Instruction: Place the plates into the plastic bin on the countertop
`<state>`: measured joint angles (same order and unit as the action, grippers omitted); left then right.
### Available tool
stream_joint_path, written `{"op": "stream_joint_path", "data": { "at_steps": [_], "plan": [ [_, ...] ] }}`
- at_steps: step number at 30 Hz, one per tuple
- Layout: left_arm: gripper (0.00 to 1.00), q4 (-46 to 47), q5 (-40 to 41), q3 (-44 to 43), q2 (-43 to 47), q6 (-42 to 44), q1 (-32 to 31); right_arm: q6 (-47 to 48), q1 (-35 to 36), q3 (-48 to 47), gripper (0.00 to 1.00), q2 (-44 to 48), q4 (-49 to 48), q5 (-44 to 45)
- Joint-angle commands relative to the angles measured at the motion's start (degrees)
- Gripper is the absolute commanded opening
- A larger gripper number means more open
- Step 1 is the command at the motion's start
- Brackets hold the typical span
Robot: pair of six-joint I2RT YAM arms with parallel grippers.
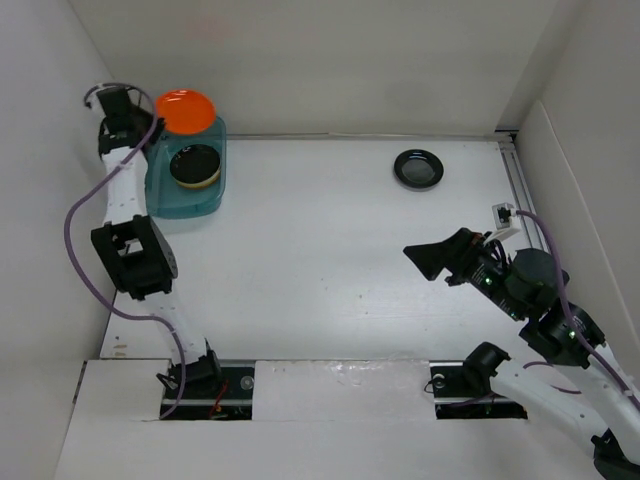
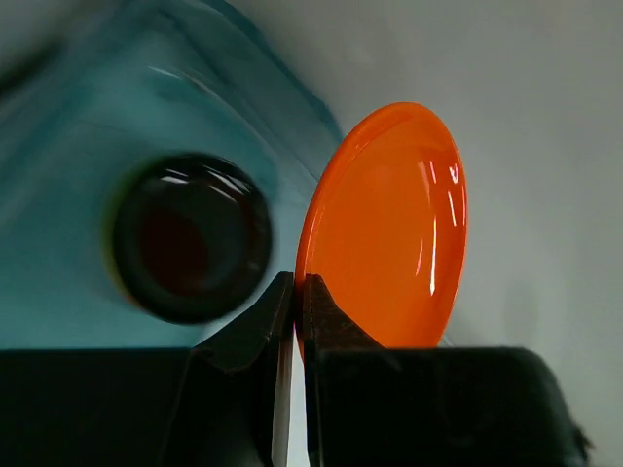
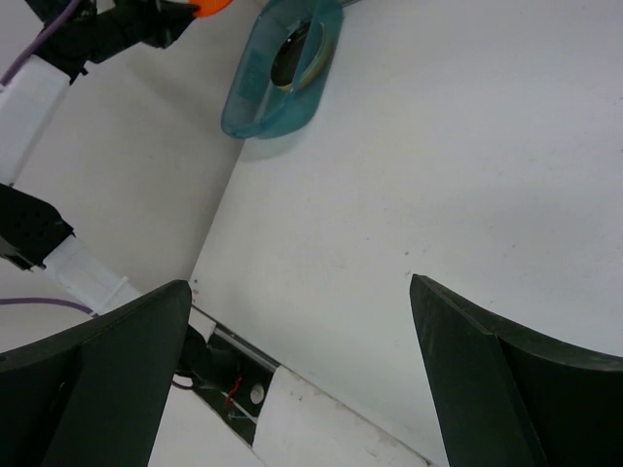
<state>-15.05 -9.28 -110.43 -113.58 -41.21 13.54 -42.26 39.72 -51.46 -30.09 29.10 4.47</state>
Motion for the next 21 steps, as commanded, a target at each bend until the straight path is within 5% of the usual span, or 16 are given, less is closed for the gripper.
{"op": "stream_joint_path", "data": {
  "at_steps": [1, 6, 21],
  "plan": [
    [0.00, -6.4, 8.5, 3.9, 0.2, -0.9, 2.8, 0.0, -0.3, 0.0, 1.00, 0.3, -3.6, -1.1],
    [0.00, -2.3, 7.4, 8.5, -1.6, -2.2, 9.0, 0.5, -0.3, -0.6, 1.00, 0.8, -3.6, -1.1],
    [0.00, -2.4, 3.2, 0.3, -7.6, 0.1, 9.0, 0.5, -0.3, -0.7, 1.00, 2.0, -2.2, -0.6]
  ]
}}
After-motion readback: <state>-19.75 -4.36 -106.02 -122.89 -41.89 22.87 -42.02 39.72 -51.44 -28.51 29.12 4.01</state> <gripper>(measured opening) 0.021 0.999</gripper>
